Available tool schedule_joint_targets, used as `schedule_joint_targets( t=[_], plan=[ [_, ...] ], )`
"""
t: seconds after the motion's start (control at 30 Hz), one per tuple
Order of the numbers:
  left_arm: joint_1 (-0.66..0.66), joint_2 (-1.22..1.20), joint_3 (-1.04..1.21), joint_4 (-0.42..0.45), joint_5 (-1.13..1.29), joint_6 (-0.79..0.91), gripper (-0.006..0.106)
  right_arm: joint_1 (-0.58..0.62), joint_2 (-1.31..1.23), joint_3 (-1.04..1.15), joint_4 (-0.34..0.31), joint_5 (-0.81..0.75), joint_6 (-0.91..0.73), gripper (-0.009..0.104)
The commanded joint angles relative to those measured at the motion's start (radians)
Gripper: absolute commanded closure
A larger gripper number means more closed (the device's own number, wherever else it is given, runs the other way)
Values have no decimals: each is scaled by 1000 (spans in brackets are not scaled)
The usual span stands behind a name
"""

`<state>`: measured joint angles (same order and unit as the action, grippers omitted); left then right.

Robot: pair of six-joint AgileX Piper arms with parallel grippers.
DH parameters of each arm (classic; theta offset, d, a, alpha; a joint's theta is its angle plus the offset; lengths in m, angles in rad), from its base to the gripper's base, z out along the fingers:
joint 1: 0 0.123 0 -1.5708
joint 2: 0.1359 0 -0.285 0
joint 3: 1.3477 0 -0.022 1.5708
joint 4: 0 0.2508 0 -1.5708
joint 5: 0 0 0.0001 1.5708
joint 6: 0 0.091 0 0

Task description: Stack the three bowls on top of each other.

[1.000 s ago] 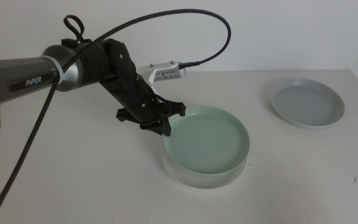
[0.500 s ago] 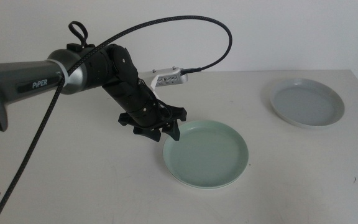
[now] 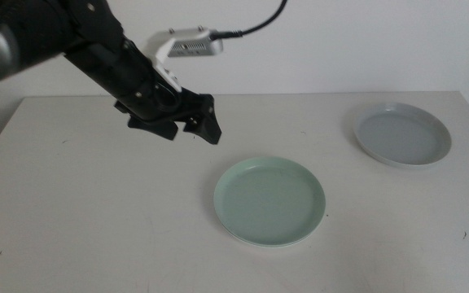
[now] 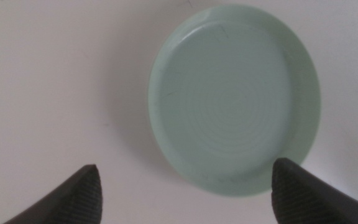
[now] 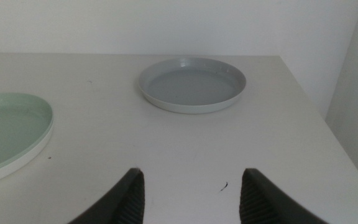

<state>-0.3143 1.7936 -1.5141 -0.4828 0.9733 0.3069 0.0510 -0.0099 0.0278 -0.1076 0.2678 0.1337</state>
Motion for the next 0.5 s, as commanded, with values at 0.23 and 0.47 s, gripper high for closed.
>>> schedule_joint_targets(
  t=[0.23, 0.47],
  plan=[
    [45, -358, -29, 101, 83, -24, -5, -6, -27, -5, -14, -74, -7, 55],
    [45, -562, 2, 120, 100, -42, -5, -6, -27, -5, -14, -74, -7, 55]
  ],
)
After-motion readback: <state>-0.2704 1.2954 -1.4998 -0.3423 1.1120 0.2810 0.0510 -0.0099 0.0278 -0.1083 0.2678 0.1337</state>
